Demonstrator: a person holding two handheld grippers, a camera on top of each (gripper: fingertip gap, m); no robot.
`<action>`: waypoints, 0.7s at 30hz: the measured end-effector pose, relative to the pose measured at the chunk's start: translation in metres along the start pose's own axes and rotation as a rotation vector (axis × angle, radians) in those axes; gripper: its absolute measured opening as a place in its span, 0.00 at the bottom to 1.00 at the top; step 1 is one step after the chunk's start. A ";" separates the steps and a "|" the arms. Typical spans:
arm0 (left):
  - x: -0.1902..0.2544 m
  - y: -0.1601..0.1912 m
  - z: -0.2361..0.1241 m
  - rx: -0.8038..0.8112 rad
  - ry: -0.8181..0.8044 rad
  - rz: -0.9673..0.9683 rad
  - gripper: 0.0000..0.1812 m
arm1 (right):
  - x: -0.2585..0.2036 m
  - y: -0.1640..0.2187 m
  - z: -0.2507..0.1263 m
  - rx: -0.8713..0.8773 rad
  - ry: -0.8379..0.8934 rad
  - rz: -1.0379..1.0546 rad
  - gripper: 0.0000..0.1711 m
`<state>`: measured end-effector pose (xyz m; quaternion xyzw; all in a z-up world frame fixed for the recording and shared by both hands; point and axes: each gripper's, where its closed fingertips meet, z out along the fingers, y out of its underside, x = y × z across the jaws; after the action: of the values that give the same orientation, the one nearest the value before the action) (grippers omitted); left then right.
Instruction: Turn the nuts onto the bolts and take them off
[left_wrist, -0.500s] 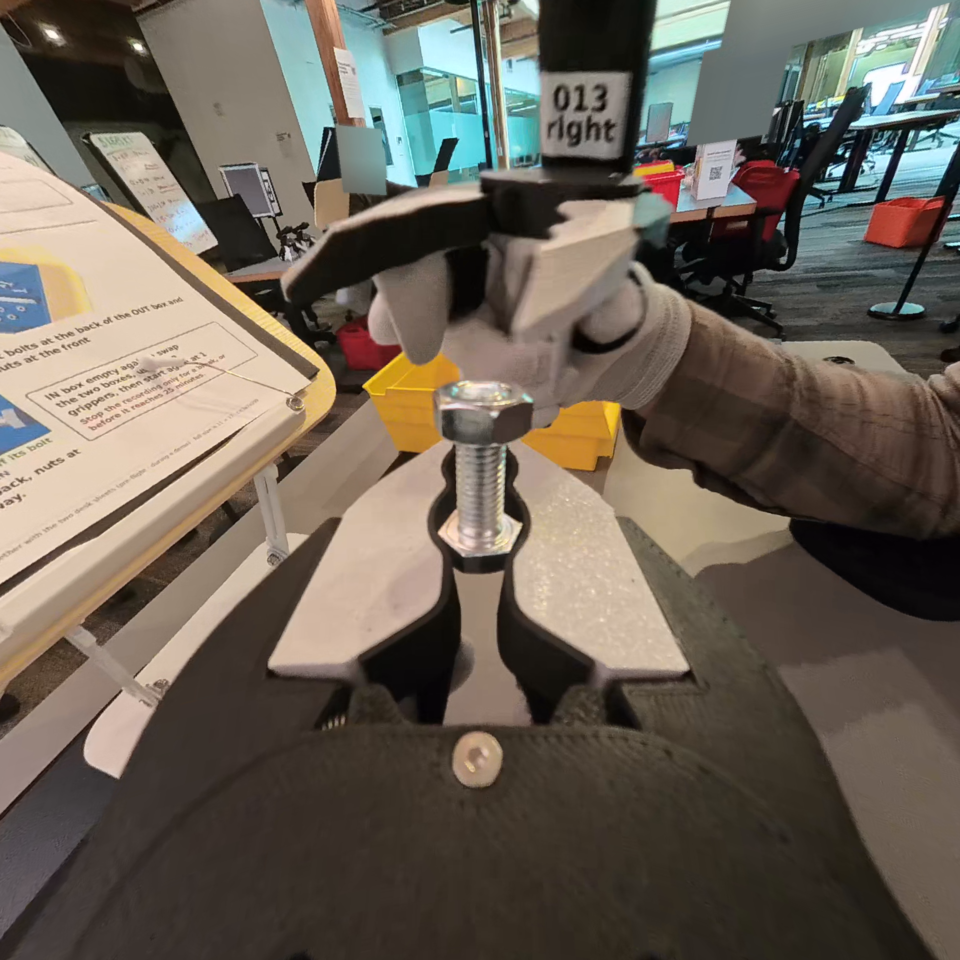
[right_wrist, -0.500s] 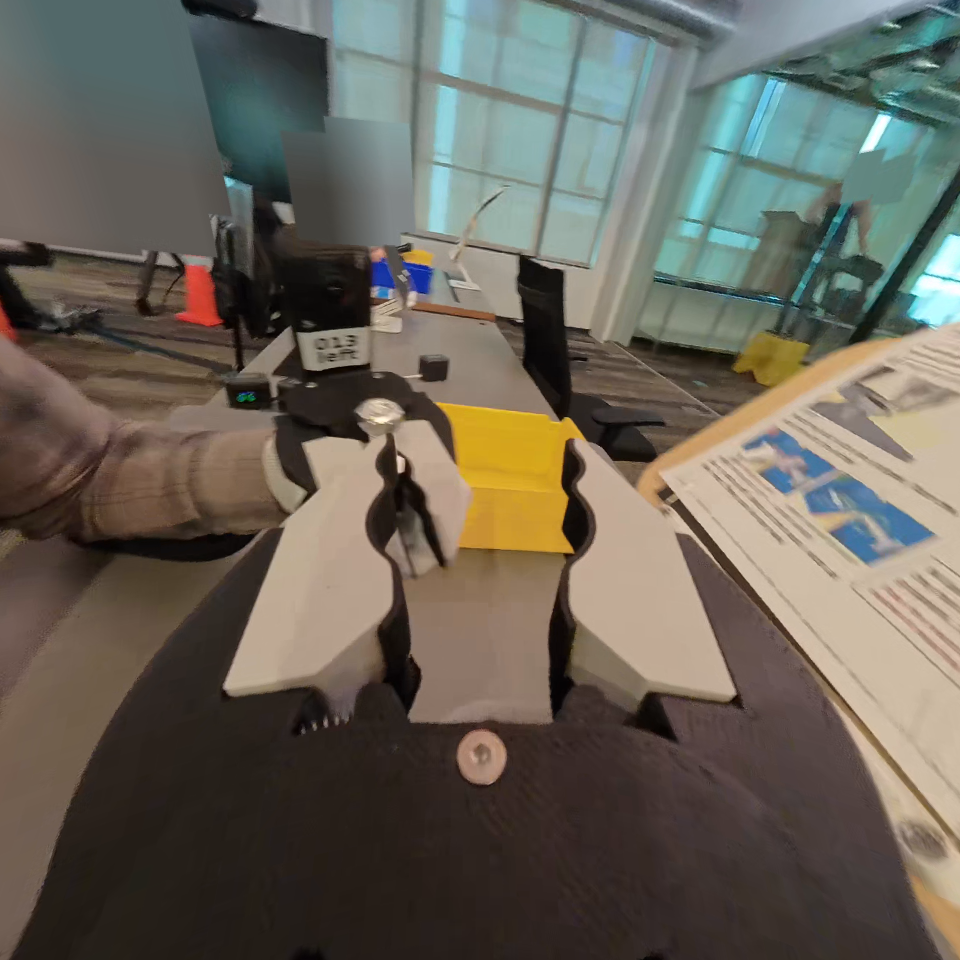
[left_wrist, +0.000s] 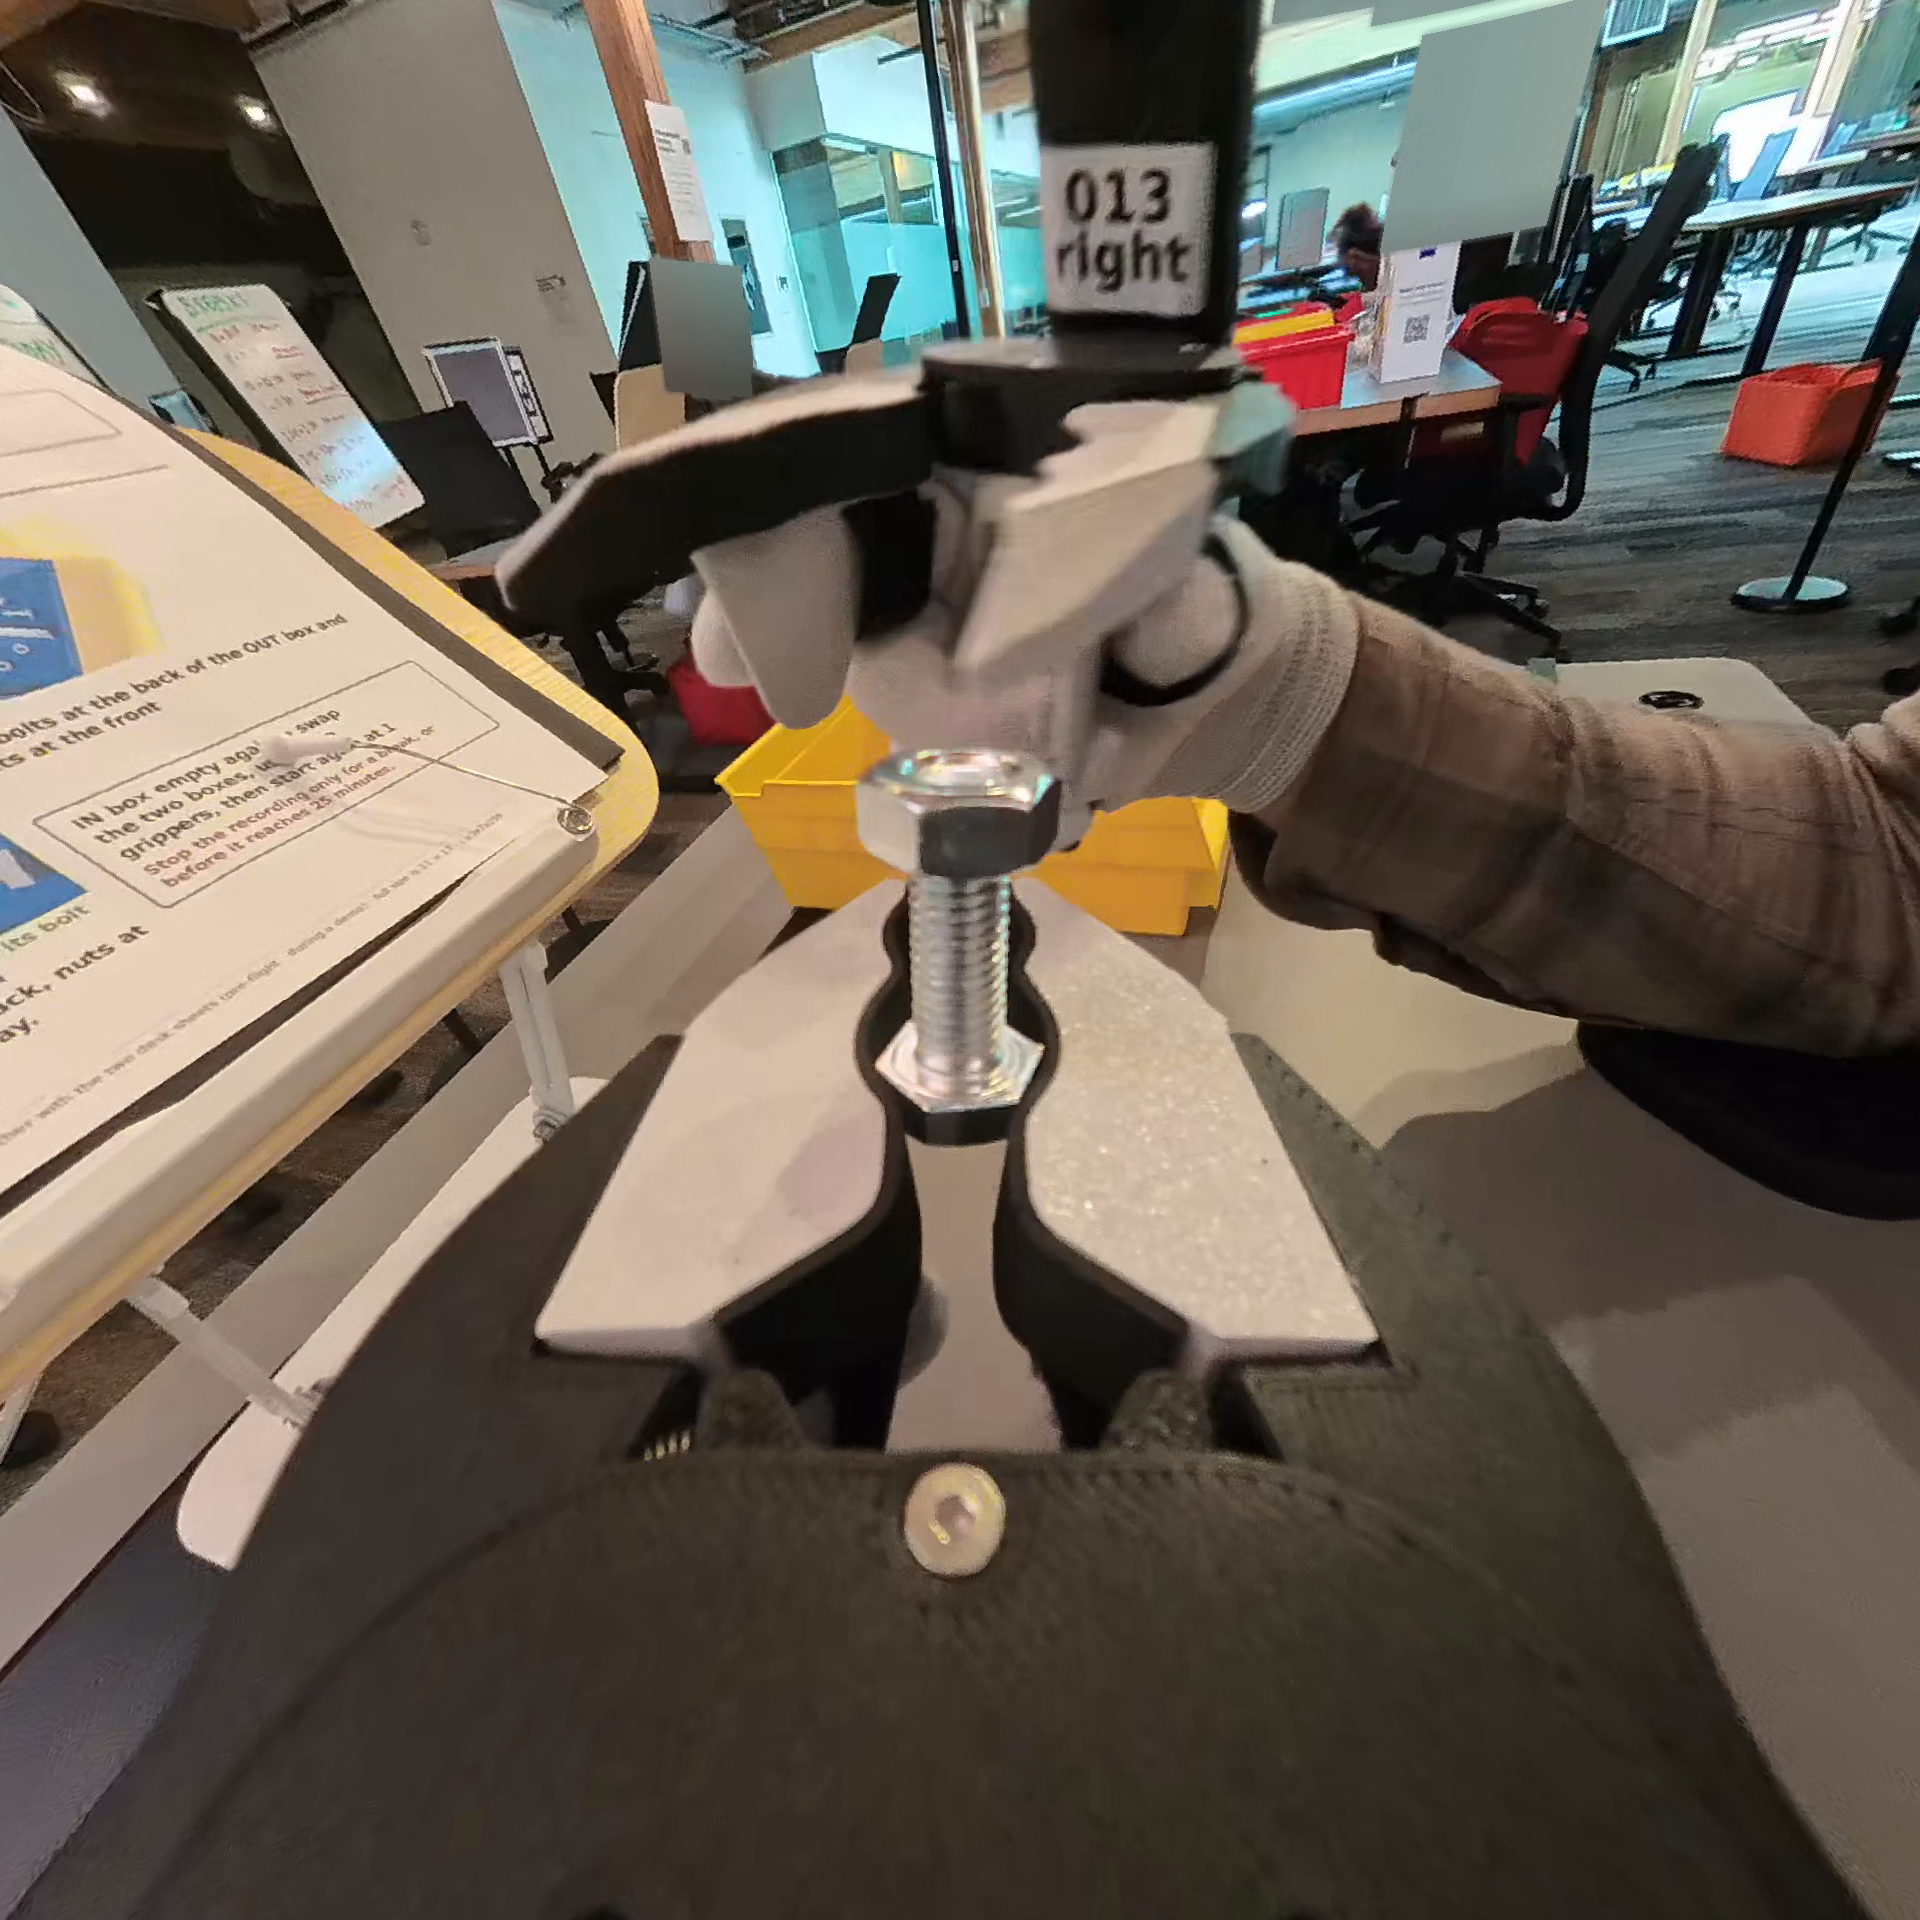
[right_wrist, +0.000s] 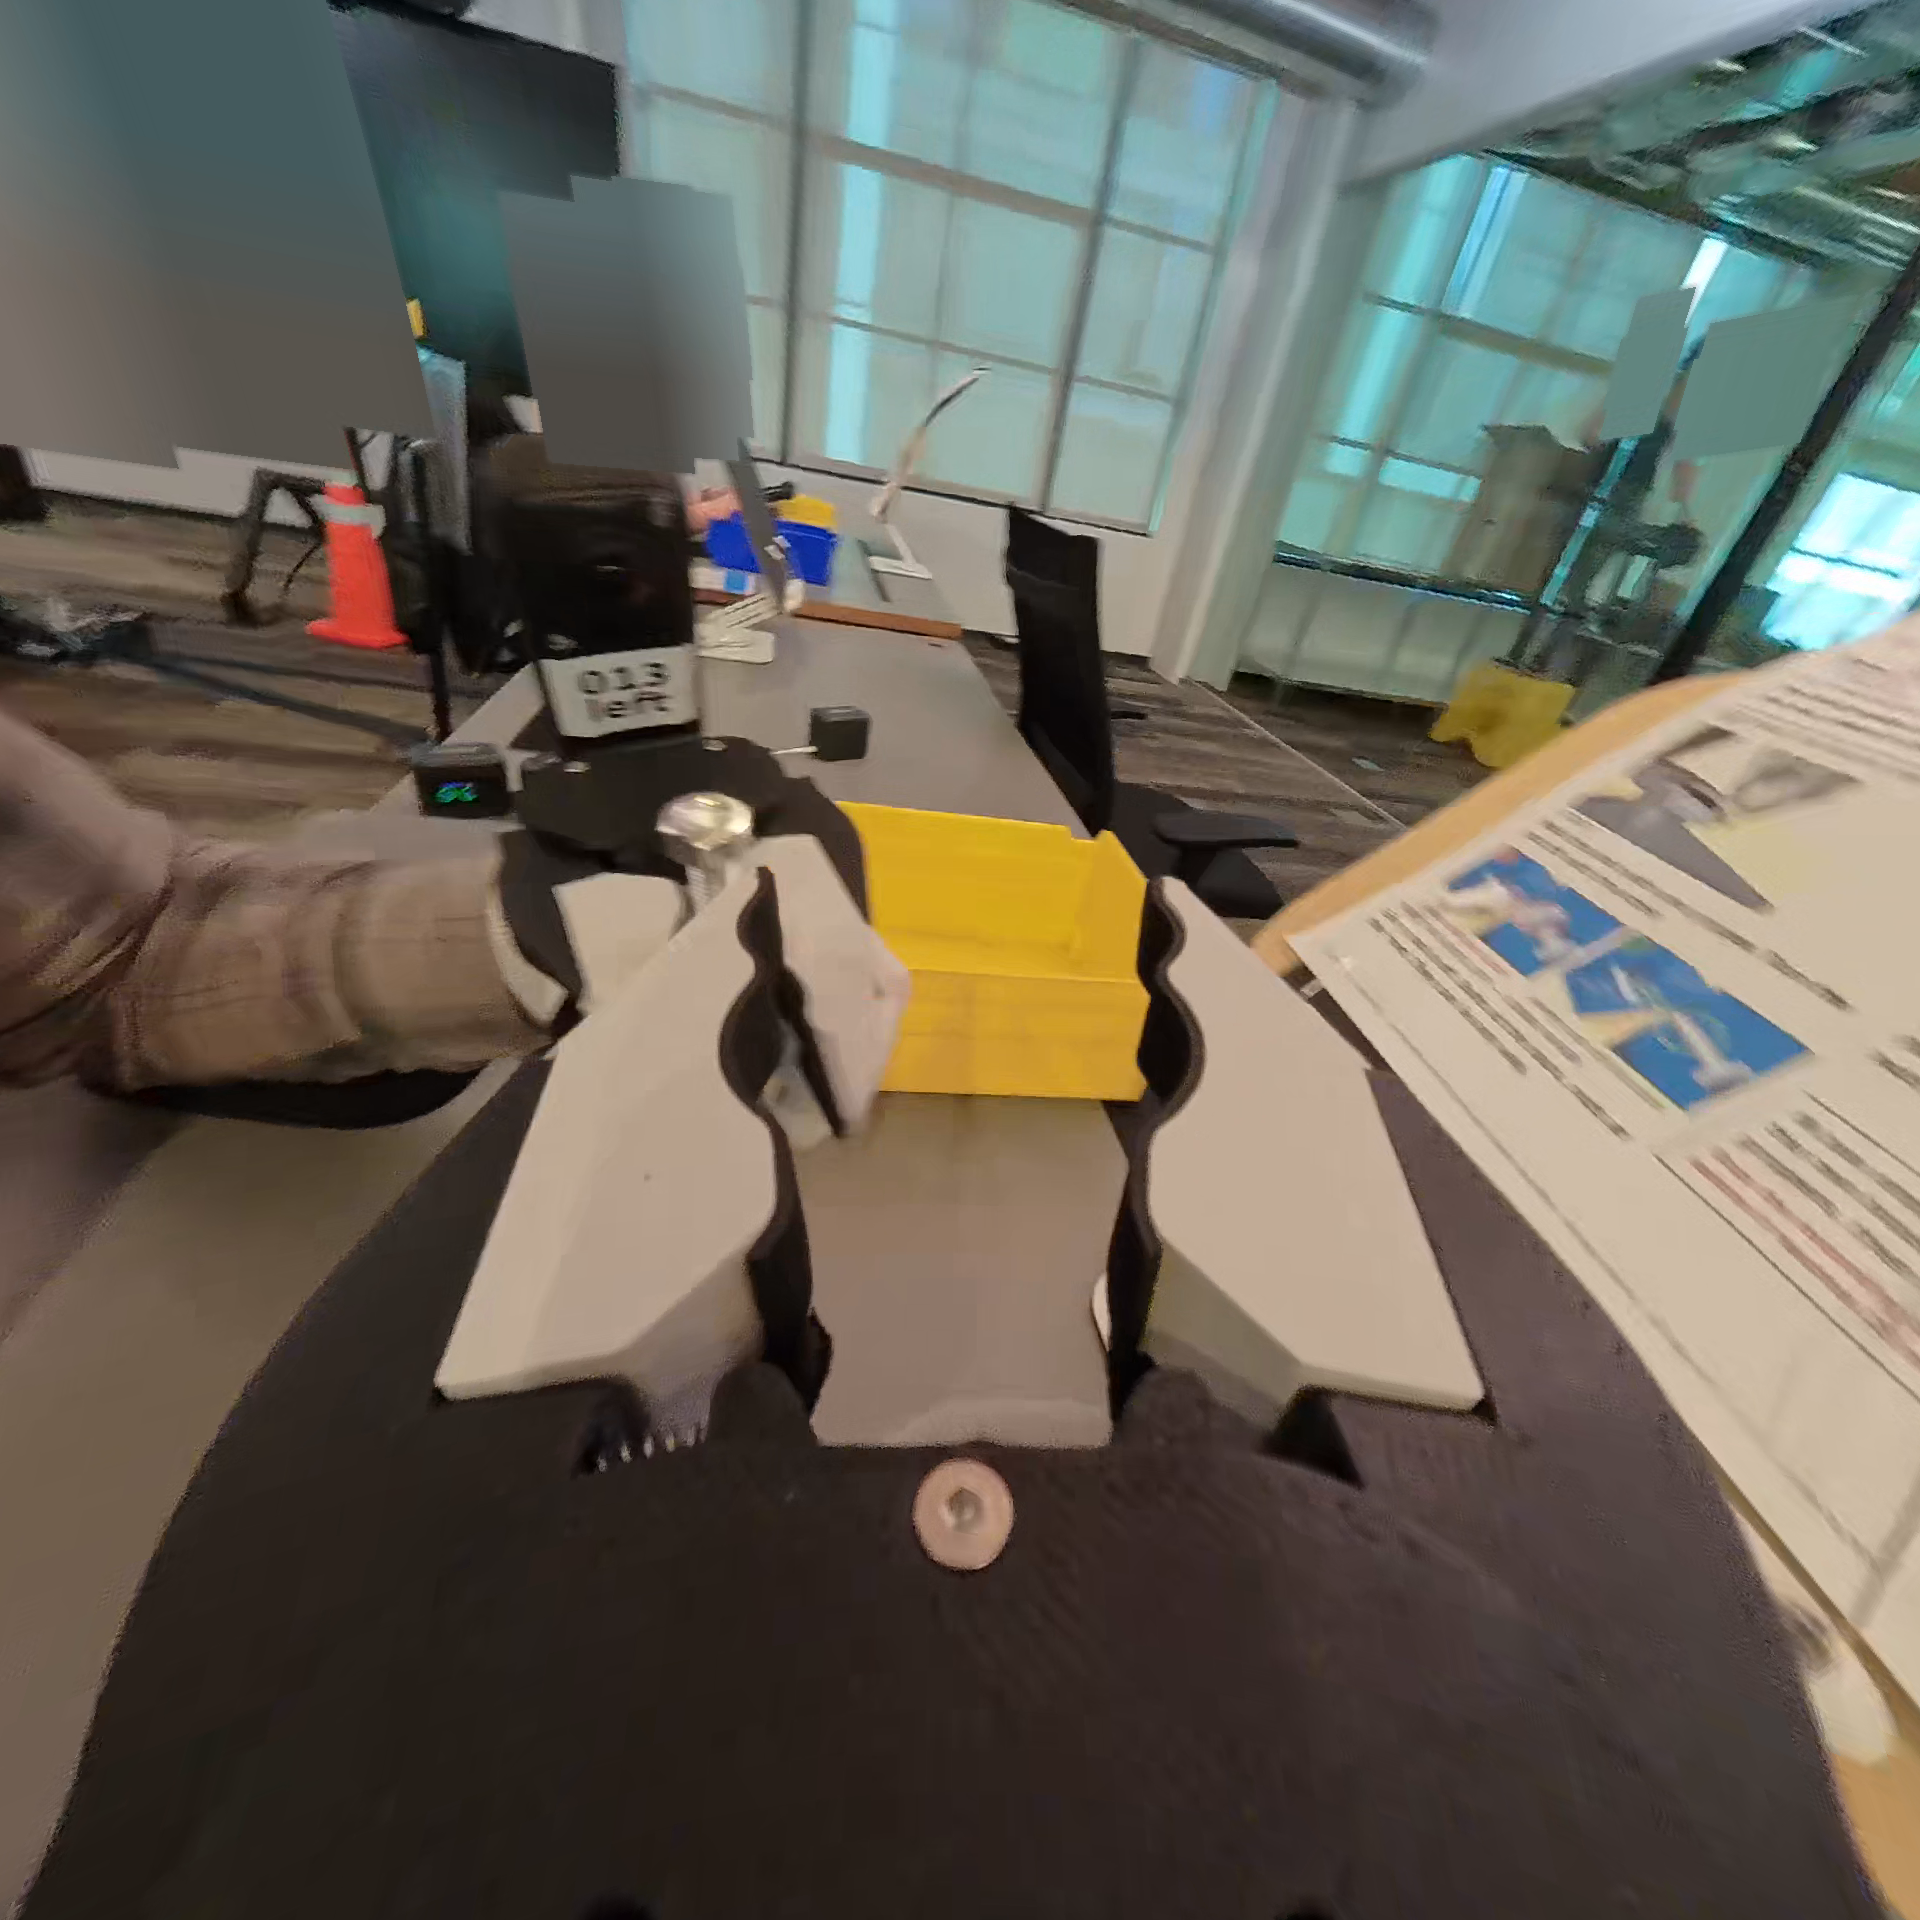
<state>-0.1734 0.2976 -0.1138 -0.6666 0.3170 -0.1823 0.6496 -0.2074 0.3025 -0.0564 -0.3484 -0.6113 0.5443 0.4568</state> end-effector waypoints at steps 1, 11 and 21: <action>0.000 0.001 0.001 -0.001 -0.002 -0.001 0.07 | -0.010 -0.001 0.004 -0.008 -0.030 -0.026 0.42; 0.009 -0.008 -0.001 0.027 0.030 0.026 0.07 | 0.024 0.009 -0.005 -0.010 0.099 0.050 0.36; 0.009 -0.004 0.002 0.021 0.031 0.010 0.07 | -0.015 -0.002 0.016 0.006 -0.032 -0.032 0.50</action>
<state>-0.1652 0.2932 -0.1116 -0.6552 0.3285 -0.1924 0.6525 -0.2175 0.2829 -0.0573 -0.3284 -0.6225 0.5441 0.4567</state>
